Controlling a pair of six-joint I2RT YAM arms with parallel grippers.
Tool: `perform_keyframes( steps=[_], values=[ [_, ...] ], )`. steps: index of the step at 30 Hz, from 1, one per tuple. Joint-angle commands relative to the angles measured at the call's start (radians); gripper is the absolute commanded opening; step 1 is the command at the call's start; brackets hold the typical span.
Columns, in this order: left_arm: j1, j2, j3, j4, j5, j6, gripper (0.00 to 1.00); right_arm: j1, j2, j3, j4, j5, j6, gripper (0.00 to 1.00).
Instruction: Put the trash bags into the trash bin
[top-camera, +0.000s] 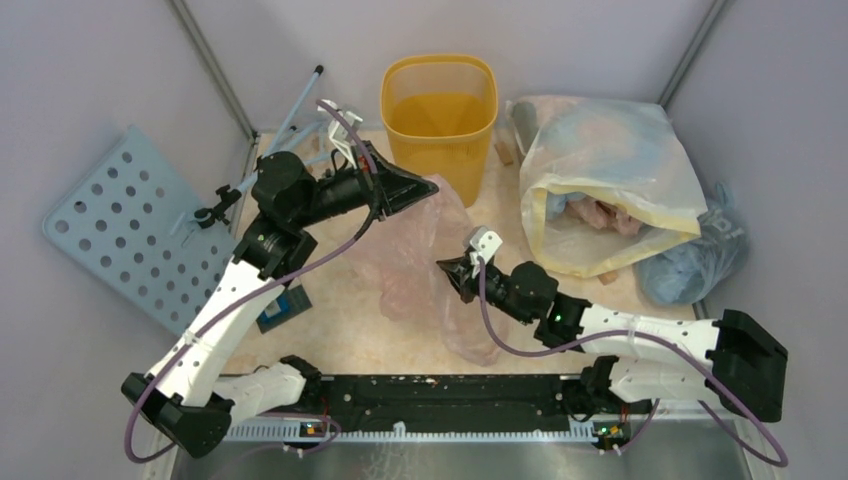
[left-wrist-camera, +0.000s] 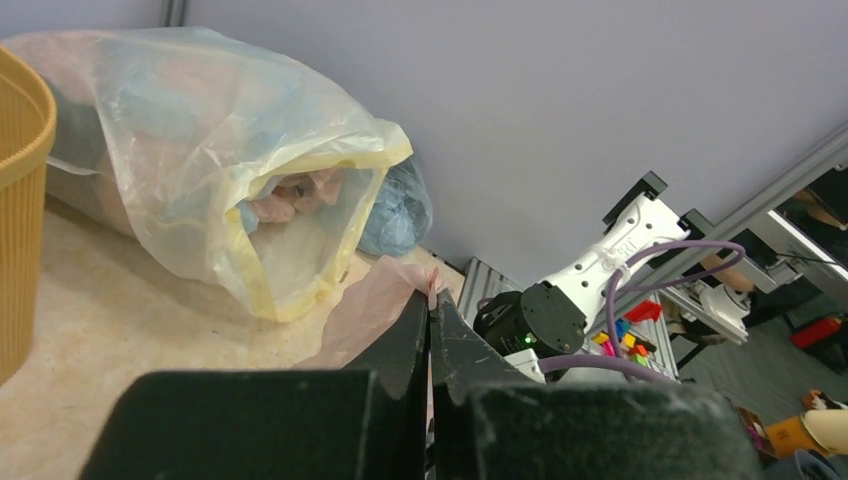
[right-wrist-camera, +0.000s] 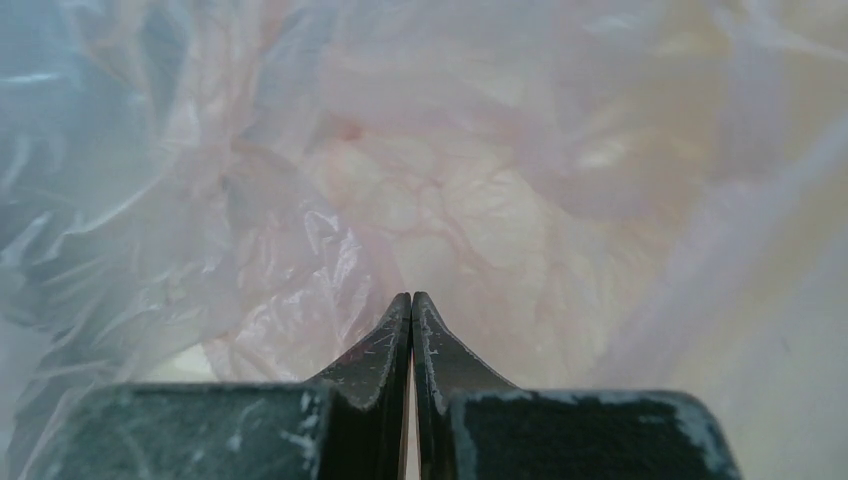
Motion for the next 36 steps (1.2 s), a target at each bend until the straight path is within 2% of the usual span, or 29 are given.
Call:
perform_keyframes(
  steps=[1,6,9,18,21,23,28,36],
  values=[
    [0.0,0.001,0.009,0.14,0.064,-0.062,0.0,0.006,0.056,0.073,0.064,-0.166,-0.03,0.0],
    [-0.021,0.02,-0.035,0.287,0.125,-0.175,0.0,0.01,0.115,0.092,0.097,-0.191,-0.03,0.0],
    [-0.028,0.017,-0.038,0.315,0.129,-0.199,0.0,0.01,0.142,0.089,0.11,-0.183,-0.03,0.0],
    [-0.029,0.002,-0.01,0.486,0.166,-0.335,0.0,0.01,0.184,0.062,0.131,0.016,0.024,0.0],
    [-0.029,-0.009,0.004,0.448,0.158,-0.303,0.0,0.01,0.16,0.054,0.108,0.118,0.052,0.0],
    [-0.028,-0.02,0.007,0.391,0.136,-0.253,0.0,0.009,0.128,0.041,0.089,0.134,0.056,0.0],
    [-0.027,-0.036,-0.013,0.242,0.061,-0.121,0.0,0.01,0.02,0.028,-0.01,0.086,0.073,0.01],
    [-0.028,-0.008,-0.078,0.303,0.084,-0.139,0.0,0.009,-0.067,0.038,-0.069,-0.071,0.076,0.02]
  ],
)
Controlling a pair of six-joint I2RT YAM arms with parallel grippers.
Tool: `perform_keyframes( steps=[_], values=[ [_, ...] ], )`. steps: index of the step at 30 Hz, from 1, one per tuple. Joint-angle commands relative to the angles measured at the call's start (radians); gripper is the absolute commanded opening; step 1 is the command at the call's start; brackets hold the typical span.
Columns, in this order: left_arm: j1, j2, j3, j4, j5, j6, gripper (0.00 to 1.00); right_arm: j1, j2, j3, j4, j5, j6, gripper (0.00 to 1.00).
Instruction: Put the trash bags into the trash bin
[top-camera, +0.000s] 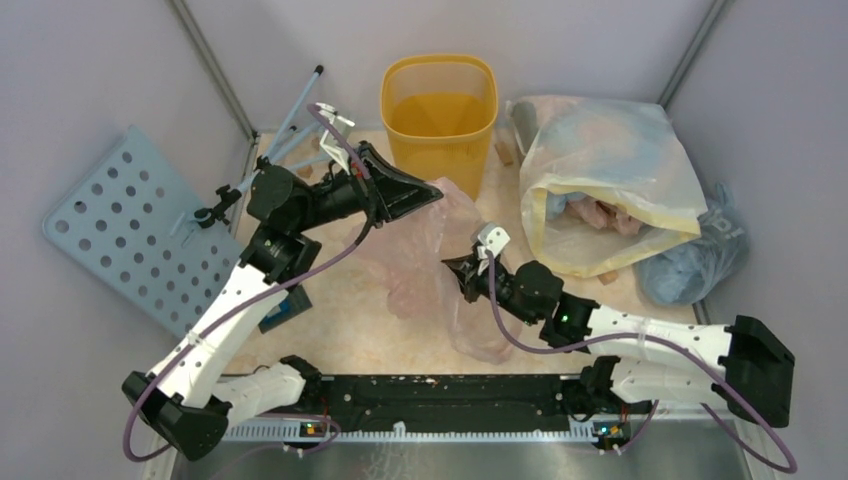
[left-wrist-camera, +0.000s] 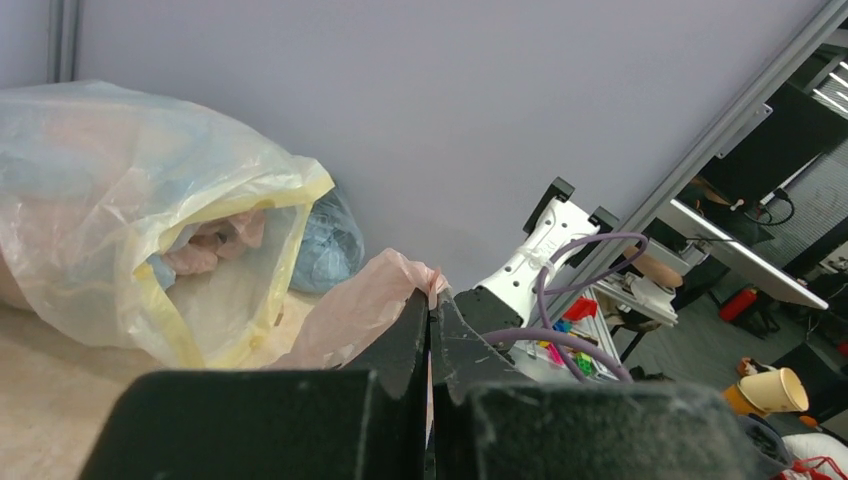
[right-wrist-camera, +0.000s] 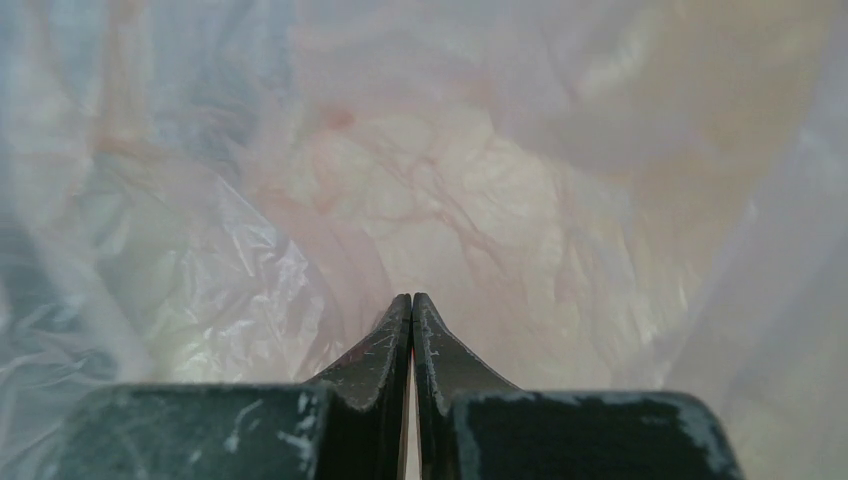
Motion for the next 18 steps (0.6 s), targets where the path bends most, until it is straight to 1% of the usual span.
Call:
perform_keyframes(
  steps=[1,4,7,10,13,15,18],
  values=[
    [-0.002,0.018,-0.014,0.027,0.0,0.018,0.0,0.007,-0.049,0.015,-0.008,-0.123,0.012,0.02],
    [-0.002,0.04,-0.025,0.038,0.005,0.011,0.0,0.008,-0.065,0.019,0.002,-0.212,0.01,0.02],
    [-0.002,0.064,-0.036,0.057,-0.011,-0.01,0.0,0.008,-0.037,0.051,-0.023,-0.281,0.016,0.02],
    [-0.006,0.09,-0.074,0.161,-0.013,-0.078,0.0,0.008,0.018,0.077,-0.028,-0.304,0.019,0.02],
    [-0.014,0.106,-0.131,0.246,-0.067,-0.122,0.0,0.009,0.059,0.082,0.019,-0.382,0.032,0.03],
    [-0.015,0.11,-0.148,0.246,-0.117,-0.098,0.0,0.014,0.071,0.078,0.044,-0.43,0.038,0.06],
    [-0.013,0.122,-0.12,0.133,-0.225,0.015,0.0,0.02,0.054,0.062,0.052,-0.474,0.042,0.11]
  ],
)
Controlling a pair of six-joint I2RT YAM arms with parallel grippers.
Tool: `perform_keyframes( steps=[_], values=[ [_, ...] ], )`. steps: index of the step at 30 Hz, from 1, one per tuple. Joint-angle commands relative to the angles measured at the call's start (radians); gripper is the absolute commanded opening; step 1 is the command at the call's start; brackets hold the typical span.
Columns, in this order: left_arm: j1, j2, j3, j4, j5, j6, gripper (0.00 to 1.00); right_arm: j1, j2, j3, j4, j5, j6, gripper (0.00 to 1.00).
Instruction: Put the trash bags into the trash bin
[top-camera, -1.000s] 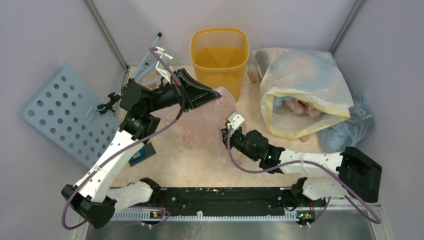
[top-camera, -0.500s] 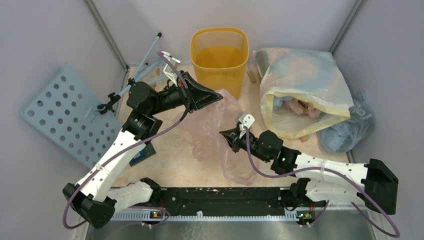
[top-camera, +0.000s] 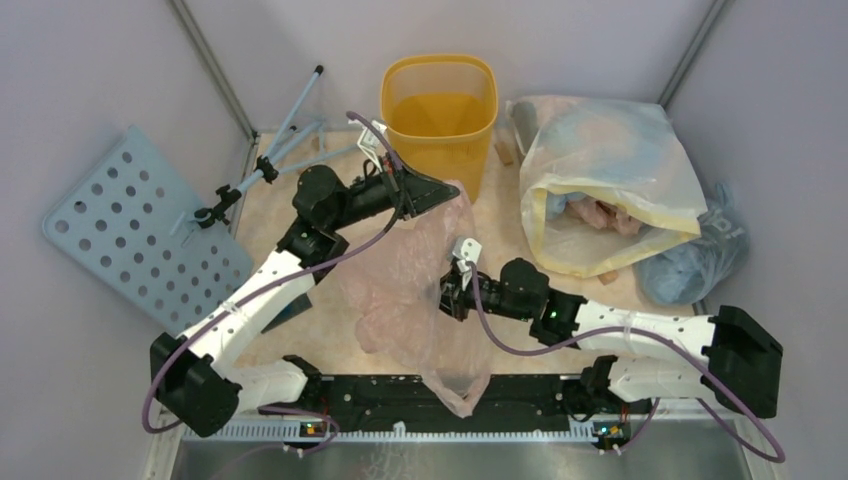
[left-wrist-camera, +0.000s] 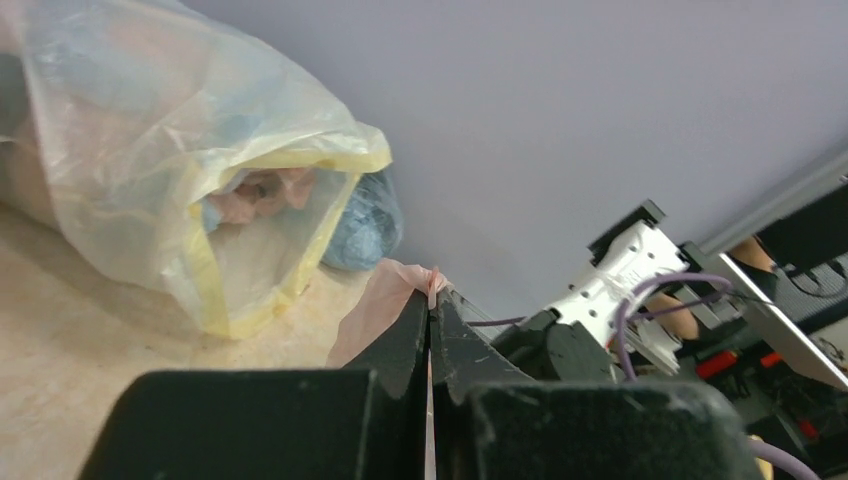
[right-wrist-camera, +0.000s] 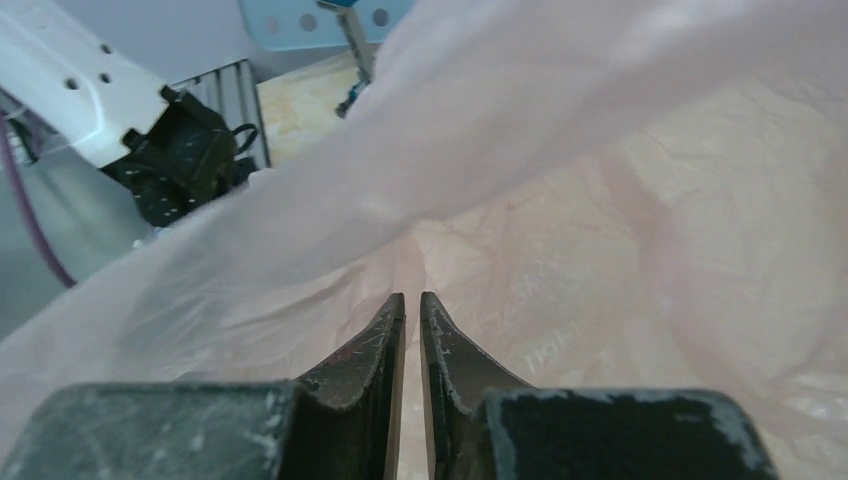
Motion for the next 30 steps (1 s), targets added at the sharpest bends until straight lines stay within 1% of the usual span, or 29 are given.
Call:
perform_keyframes(
  steps=[1,3,6,8,9,10,15,17,21,23,24,25,26,28,30],
  values=[
    [-0.001,0.01,0.029,-0.021,-0.171,0.114,0.0,0.018,-0.03,0.017,0.077,-0.122,0.015,0.12],
    [0.001,0.026,0.038,-0.036,-0.218,0.138,0.0,0.017,-0.062,0.001,0.07,-0.134,0.02,0.14],
    [0.0,0.051,0.026,0.014,-0.249,0.124,0.0,0.018,-0.102,-0.011,0.048,-0.149,0.023,0.14],
    [0.001,0.073,0.022,0.026,-0.275,0.132,0.0,0.018,-0.126,-0.016,0.028,-0.122,0.028,0.14],
    [0.0,0.081,0.022,0.024,-0.281,0.138,0.0,0.018,-0.141,-0.018,0.011,-0.089,0.033,0.14],
    [0.0,0.088,0.022,0.019,-0.285,0.143,0.0,0.018,-0.154,-0.016,-0.022,-0.023,0.047,0.15],
    [0.001,0.086,0.021,-0.003,-0.281,0.169,0.0,0.017,-0.218,0.024,-0.26,0.331,0.115,0.3],
    [0.0,0.077,0.025,-0.03,-0.292,0.191,0.0,0.015,-0.266,0.026,-0.337,0.434,0.147,0.33],
    [0.0,0.049,0.022,-0.048,-0.308,0.216,0.0,0.004,-0.348,0.004,-0.445,0.585,0.181,0.35],
    [0.0,0.038,0.02,-0.053,-0.306,0.219,0.0,-0.005,-0.38,0.002,-0.503,0.608,0.189,0.37],
    [0.001,0.037,0.021,-0.054,-0.303,0.219,0.0,-0.005,-0.395,0.003,-0.514,0.596,0.184,0.39],
    [0.0,0.035,0.022,-0.057,-0.3,0.221,0.0,-0.006,-0.414,0.002,-0.516,0.561,0.171,0.43],
    [0.001,0.035,0.022,-0.06,-0.298,0.222,0.0,-0.005,-0.433,-0.003,-0.509,0.51,0.159,0.49],
    [0.001,0.037,0.021,-0.062,-0.291,0.219,0.0,-0.005,-0.46,-0.015,-0.481,0.401,0.14,0.66],
    [0.0,0.039,0.022,-0.061,-0.285,0.213,0.0,-0.005,-0.451,-0.014,-0.467,0.348,0.134,0.88]
  ],
)
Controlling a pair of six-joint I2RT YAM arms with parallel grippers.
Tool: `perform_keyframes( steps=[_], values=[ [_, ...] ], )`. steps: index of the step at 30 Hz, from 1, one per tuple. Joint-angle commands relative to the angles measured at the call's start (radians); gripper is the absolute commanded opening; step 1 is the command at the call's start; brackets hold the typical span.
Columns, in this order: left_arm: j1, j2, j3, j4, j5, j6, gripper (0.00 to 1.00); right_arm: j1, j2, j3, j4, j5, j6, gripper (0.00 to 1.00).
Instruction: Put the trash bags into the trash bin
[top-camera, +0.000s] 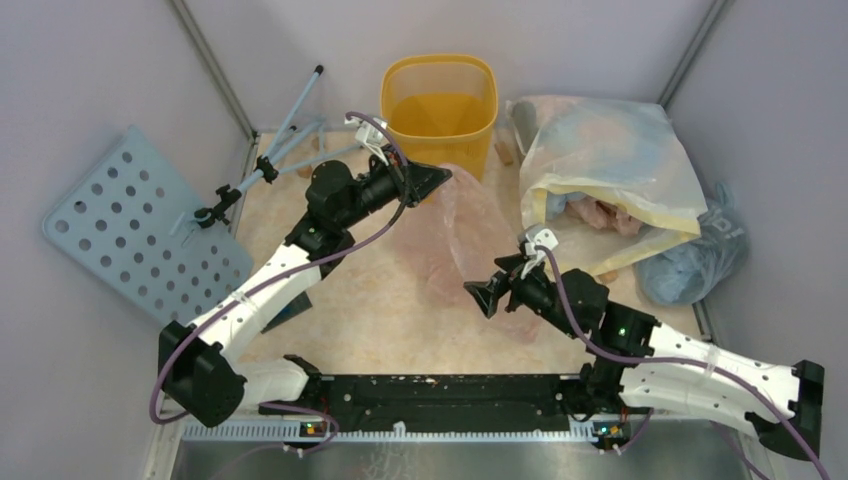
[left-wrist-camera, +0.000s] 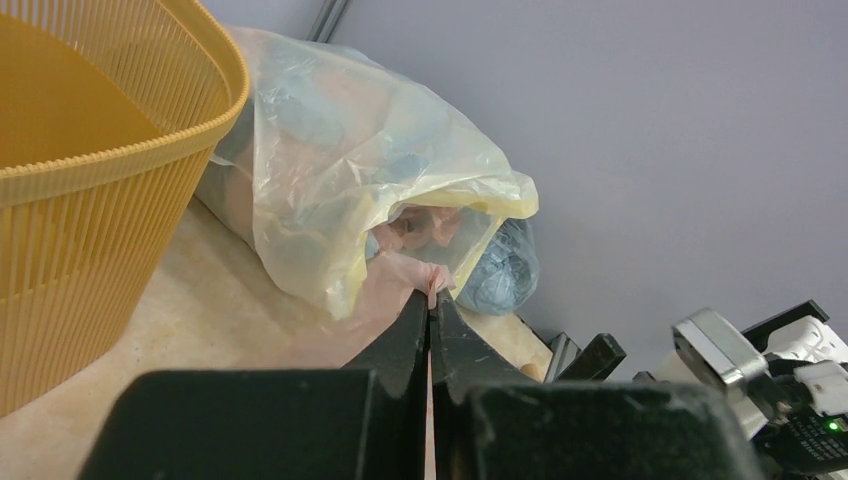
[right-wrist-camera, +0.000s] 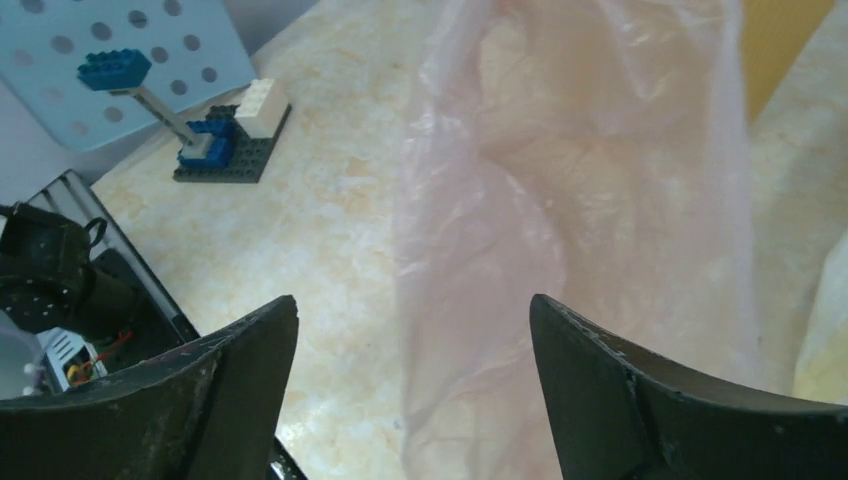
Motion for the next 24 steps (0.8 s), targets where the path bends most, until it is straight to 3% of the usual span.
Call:
perform_keyframes(
  steps=[1,17,24],
  values=[
    [0.0,-0.024,0.021,0.02,0.011,0.009,0.0,-0.002,0.005,0.005,0.016,-0.112,-0.021,0.9],
    [0.0,-0.029,0.018,0.016,0.01,0.013,0.0,-0.002,0.429,0.124,0.103,0.412,-0.156,0.92],
    [0.001,-0.019,0.036,0.01,0.014,0.017,0.0,-0.037,0.512,0.114,0.235,0.376,-0.228,0.86]
  ],
)
